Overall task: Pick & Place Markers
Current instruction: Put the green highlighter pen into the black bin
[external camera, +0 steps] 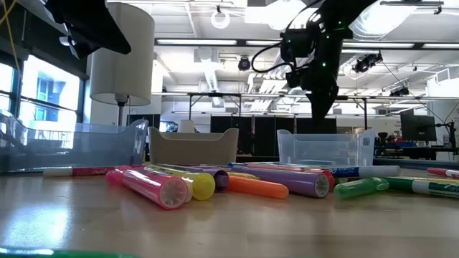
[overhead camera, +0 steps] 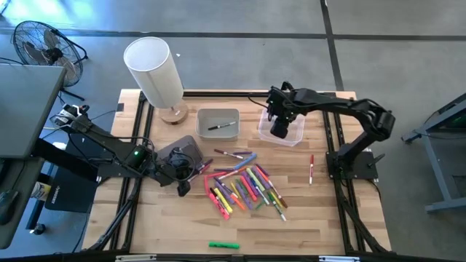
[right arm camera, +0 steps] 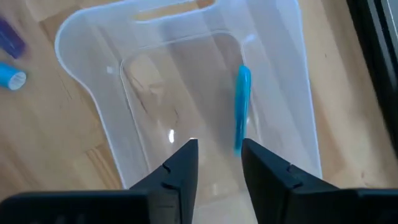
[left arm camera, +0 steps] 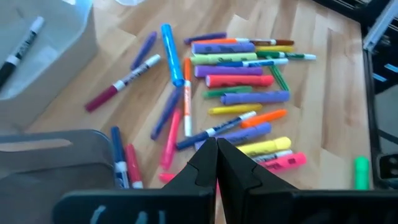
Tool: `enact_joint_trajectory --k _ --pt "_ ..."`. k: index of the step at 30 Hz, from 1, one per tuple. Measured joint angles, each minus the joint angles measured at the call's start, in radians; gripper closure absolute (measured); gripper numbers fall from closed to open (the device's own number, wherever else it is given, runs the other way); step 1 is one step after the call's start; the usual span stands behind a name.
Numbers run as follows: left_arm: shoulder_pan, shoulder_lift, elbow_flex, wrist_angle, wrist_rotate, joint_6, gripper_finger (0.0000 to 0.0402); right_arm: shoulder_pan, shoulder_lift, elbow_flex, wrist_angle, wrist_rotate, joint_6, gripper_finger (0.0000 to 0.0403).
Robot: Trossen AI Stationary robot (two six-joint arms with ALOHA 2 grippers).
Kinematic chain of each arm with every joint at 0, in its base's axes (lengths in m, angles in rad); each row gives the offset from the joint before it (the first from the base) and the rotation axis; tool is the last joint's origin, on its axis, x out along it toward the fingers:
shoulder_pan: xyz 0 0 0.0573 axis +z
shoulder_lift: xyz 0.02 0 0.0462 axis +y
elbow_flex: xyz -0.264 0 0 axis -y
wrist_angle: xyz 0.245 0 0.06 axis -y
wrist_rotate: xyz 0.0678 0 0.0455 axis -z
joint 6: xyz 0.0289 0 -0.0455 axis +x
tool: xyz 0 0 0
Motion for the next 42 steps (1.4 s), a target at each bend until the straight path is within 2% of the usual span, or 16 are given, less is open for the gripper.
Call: enact_joint_trajectory --k 5,9,12,17,23,27,30,34,37,42 --pt "0.000 0.000 0.000 -0.011 -0.020 0.020 0.0345 0.016 -0.055 0.000 -0.024 -0.068 0.105 0.0311" --pt "0.000 0.000 0.000 -0.019 -0.044 0.042 0.0285 0.060 -0.128 0.000 -0.034 -0.073 0.195 0.0336" --pt "0.000 0.000 0.000 -0.018 -0.043 0.062 0.0255 0.117 -0.193 0.000 -0.034 -0.074 0.265 0.0360" --pt "-0.001 0.000 0.000 -0.013 0.054 0.112 0.0244 0.271 -0.289 0.001 -0.021 -0.075 0.388 0.0399" --pt "0.000 0.044 0.042 -0.023 0.123 0.070 0.0258 0.518 -0.308 0.001 0.022 0.003 0.489 0.0401" --pt "-0.002 0.164 0.146 -0.072 0.171 0.070 0.0266 0.692 -0.302 0.001 -0.013 0.235 0.644 0.0400" --pt "-0.003 0.283 0.253 -0.151 0.226 0.067 0.0268 0.812 -0.302 0.001 -0.012 0.331 0.732 0.0402" --pt "-0.009 0.449 0.425 -0.252 0.291 0.067 0.0268 0.945 -0.302 -0.010 -0.021 0.344 0.838 0.0402" --pt "-0.031 0.553 0.558 -0.330 0.310 0.059 0.0268 1.027 -0.303 -0.074 -0.004 0.339 0.931 0.0402" --pt "-0.073 0.714 0.751 -0.427 0.335 -0.003 0.0268 1.163 -0.302 -0.227 0.155 0.318 1.072 0.0402"
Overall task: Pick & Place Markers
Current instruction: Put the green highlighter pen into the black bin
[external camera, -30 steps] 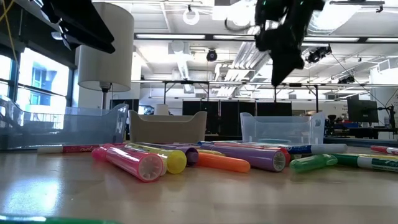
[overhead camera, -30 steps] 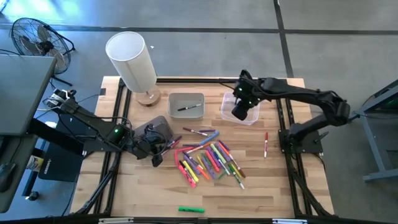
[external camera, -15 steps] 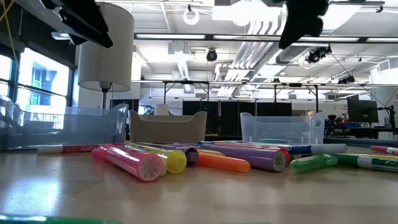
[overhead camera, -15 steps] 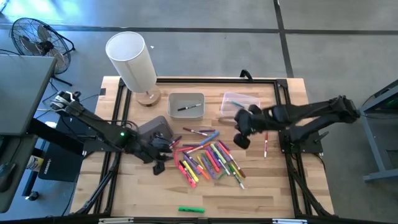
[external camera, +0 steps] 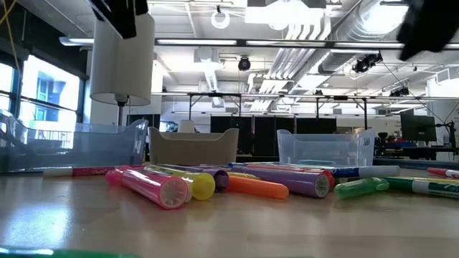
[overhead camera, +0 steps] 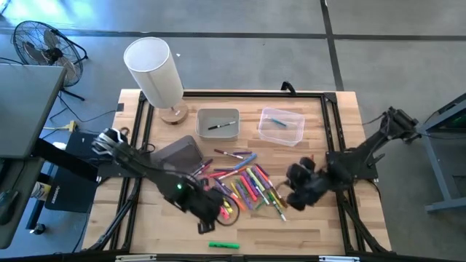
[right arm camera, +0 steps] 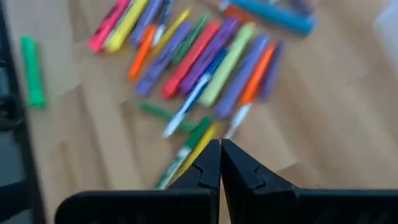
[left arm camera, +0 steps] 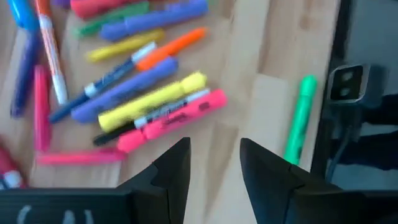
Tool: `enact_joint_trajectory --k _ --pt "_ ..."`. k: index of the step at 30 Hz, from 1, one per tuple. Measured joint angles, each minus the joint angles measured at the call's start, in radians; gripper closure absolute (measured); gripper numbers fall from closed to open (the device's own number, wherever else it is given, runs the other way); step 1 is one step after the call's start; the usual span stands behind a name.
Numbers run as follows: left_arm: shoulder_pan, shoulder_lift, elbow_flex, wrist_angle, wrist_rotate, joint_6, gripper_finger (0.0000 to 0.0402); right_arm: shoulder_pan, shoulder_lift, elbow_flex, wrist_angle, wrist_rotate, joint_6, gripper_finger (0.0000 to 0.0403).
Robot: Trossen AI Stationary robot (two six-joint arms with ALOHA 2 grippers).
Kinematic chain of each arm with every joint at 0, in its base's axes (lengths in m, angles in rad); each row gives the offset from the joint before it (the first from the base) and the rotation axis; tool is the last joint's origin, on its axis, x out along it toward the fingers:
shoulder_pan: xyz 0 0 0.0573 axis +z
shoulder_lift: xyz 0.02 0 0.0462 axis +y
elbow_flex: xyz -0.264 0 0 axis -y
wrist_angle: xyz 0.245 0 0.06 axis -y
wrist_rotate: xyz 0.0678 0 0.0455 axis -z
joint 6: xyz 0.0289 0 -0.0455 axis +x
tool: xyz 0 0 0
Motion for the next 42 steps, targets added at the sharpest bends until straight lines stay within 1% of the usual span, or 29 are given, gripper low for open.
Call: enact_joint_trajectory --k 4,9,11,14,15,21,23,29,33,37,42 --pt "-0.043 0.105 0.116 -0.027 -0.002 -0.033 0.0268 0.085 0.000 -0.111 0.185 0.021 0.069 0.0403" --pt "-0.083 0.205 0.194 -0.011 0.004 -0.043 0.0268 0.152 0.000 -0.203 0.374 0.029 0.096 0.0403" --pt "-0.098 0.233 0.199 -0.008 0.008 -0.048 0.0268 0.172 0.000 -0.219 0.382 0.057 0.112 0.0403" --pt "-0.101 0.274 0.205 0.037 0.045 -0.078 0.0268 0.192 0.000 -0.225 0.385 0.087 0.131 0.0403" --pt "-0.107 0.281 0.204 0.029 0.058 -0.088 0.0268 0.196 0.000 -0.226 0.386 0.093 0.131 0.0403" --pt "-0.112 0.341 0.202 0.059 0.098 -0.096 0.0268 0.209 0.000 -0.226 0.390 0.094 0.131 0.0403" --pt "-0.112 0.350 0.204 0.092 0.121 -0.100 0.0268 0.209 0.000 -0.226 0.390 0.094 0.131 0.0403" --pt "-0.112 0.387 0.203 0.132 0.137 -0.124 0.0268 0.209 0.000 -0.225 0.389 0.094 0.131 0.0403" --pt "-0.118 0.401 0.204 0.158 0.182 -0.125 0.0268 0.209 0.000 -0.225 0.389 0.094 0.131 0.0403" --pt "-0.127 0.403 0.203 0.158 0.174 -0.125 0.0268 0.209 0.000 -0.225 0.388 0.094 0.131 0.0403" --pt "-0.126 0.402 0.203 0.141 0.131 -0.122 0.0268 0.209 0.000 -0.224 0.388 0.094 0.131 0.0403"
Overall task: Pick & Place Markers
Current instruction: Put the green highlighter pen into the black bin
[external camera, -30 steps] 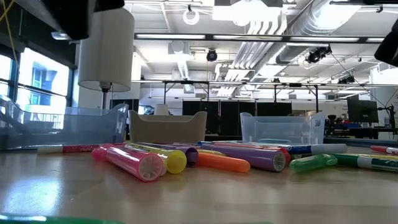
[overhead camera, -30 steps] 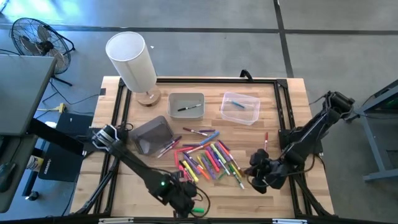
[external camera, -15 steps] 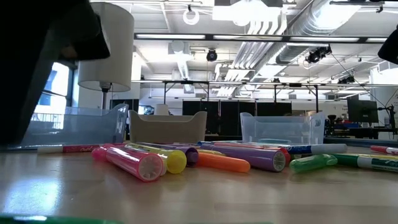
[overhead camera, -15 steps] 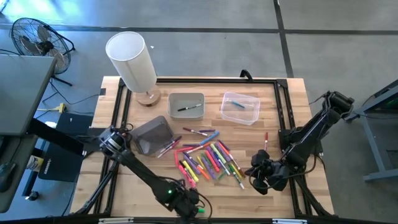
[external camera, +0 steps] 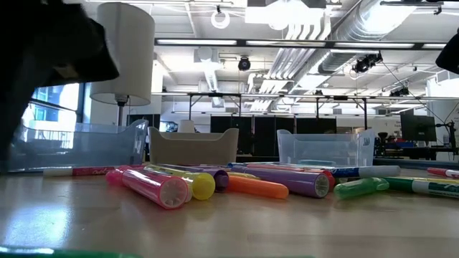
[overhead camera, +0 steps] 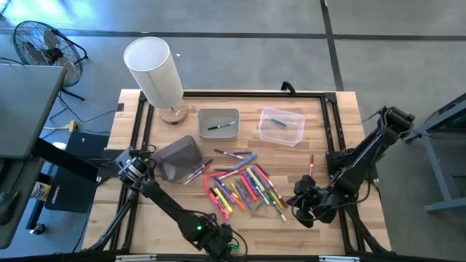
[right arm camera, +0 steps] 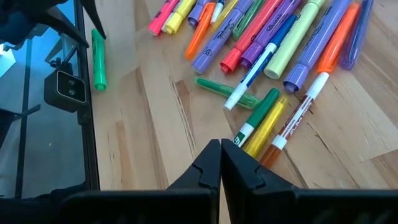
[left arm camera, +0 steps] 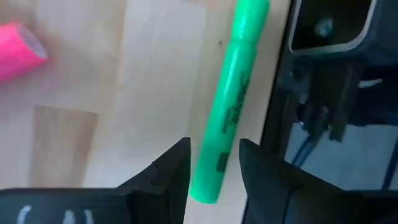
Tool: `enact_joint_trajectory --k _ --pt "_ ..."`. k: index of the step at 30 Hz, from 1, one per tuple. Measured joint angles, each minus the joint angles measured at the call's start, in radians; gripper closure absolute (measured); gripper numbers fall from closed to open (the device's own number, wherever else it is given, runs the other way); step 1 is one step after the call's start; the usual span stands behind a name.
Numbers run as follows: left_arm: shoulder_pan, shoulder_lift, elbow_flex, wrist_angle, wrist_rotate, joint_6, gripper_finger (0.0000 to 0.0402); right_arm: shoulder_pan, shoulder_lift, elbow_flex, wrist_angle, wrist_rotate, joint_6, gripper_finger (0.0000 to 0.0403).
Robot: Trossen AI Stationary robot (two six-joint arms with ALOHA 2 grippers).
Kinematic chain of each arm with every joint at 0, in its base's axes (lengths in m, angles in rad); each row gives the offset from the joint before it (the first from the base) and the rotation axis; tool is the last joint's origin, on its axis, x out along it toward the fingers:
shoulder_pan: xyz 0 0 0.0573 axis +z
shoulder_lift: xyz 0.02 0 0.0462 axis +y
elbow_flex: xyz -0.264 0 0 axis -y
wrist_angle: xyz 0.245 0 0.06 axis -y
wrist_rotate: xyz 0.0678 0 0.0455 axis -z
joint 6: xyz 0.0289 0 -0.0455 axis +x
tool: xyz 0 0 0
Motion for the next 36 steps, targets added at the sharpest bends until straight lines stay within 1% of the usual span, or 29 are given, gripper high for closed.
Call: enact_joint_trajectory --k 3,5,7,10,19,21,23,26,27,36 --pt "0.002 0.009 0.000 -0.006 -0.008 0.008 0.0268 0.000 0.000 0.000 0.000 0.000 0.000 0.0403" --pt "0.002 0.023 0.002 0.003 0.011 0.009 0.0268 0.000 0.000 0.000 0.000 0.000 0.000 0.0403" --pt "-0.005 0.029 -0.003 -0.021 0.019 0.012 0.0268 0.000 0.000 0.000 0.001 0.000 0.001 0.0403" --pt "-0.004 0.050 0.003 -0.009 0.016 -0.003 0.0268 0.000 0.000 0.000 0.001 0.000 0.003 0.0403" --pt "-0.009 0.056 0.003 -0.017 -0.037 -0.022 0.0269 0.000 0.000 0.000 0.006 0.000 0.003 0.0403" --pt "-0.004 0.056 0.002 -0.020 -0.041 -0.026 0.0277 0.000 0.000 0.000 0.007 0.000 0.002 0.0403" --pt "0.004 0.057 0.002 -0.023 -0.040 -0.026 0.0296 0.000 0.000 0.000 0.007 0.000 0.002 0.0403" --pt "0.016 0.057 0.001 -0.029 -0.016 -0.028 0.0339 0.000 0.000 0.000 0.007 0.000 0.001 0.0402" --pt "0.021 0.058 0.001 -0.030 0.000 -0.028 0.0347 0.000 0.000 0.000 0.007 0.000 0.000 0.0402" --pt "0.071 0.072 0.002 -0.060 0.112 -0.084 0.0345 0.000 0.000 0.000 0.007 0.000 -0.011 0.0402"
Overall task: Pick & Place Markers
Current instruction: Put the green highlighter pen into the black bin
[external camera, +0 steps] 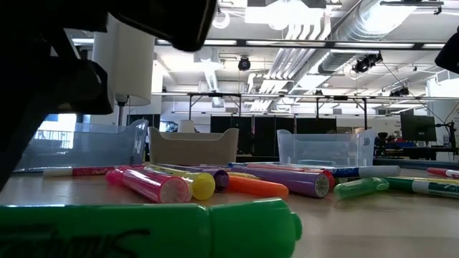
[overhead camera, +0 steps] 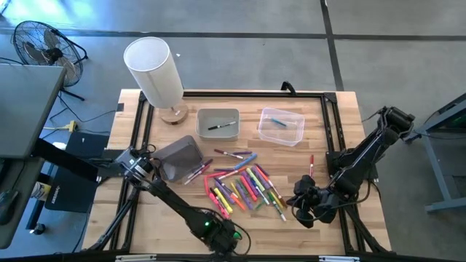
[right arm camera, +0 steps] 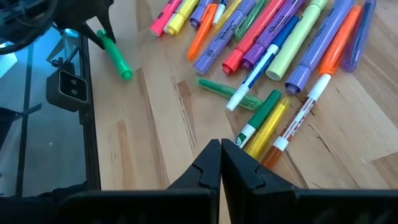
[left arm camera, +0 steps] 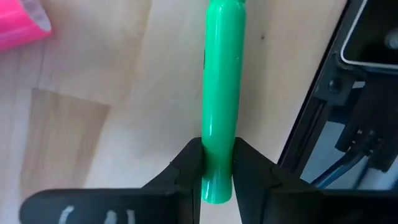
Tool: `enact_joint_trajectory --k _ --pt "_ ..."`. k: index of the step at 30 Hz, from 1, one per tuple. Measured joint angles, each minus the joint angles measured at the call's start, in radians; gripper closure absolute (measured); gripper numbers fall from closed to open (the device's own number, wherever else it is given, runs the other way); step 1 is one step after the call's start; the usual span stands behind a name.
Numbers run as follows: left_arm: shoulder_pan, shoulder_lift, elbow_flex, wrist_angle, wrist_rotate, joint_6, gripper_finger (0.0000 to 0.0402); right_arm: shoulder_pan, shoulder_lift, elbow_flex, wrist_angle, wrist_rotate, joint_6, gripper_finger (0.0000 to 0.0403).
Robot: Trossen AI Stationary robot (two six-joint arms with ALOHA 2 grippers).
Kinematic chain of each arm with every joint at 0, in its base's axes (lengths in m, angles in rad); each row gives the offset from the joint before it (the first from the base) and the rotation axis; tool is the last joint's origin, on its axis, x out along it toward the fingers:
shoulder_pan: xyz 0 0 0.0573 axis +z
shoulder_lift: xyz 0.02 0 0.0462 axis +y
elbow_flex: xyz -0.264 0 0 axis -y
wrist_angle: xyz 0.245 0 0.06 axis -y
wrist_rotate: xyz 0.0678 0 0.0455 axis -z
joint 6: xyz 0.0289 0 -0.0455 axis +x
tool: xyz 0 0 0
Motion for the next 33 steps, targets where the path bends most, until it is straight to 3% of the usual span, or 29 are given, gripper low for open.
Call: enact_joint_trajectory --k 5,11,17,23,27,33 --pt "0.029 -0.037 -0.006 -0.027 -0.010 -0.022 0.0345 0.000 0.000 0.000 0.000 0.000 -0.013 0.0403" --pt "0.080 -0.123 -0.009 -0.141 -0.100 -0.015 0.0346 0.000 0.000 0.000 0.001 0.000 -0.023 0.0403" --pt "0.129 -0.265 -0.008 -0.289 -0.110 0.127 0.0346 -0.002 0.000 0.000 0.003 0.012 -0.018 0.0403" --pt "0.197 -0.437 -0.010 -0.474 -0.234 0.223 0.0346 -0.003 0.000 0.000 0.009 0.043 0.003 0.0402" --pt "0.253 -0.578 -0.095 -0.511 -0.285 0.252 0.0346 -0.012 0.000 0.000 0.008 0.066 0.024 0.0402" --pt "0.336 -0.813 -0.376 -0.464 -0.289 0.232 0.0346 -0.048 0.000 0.000 0.023 0.091 0.040 0.0403"
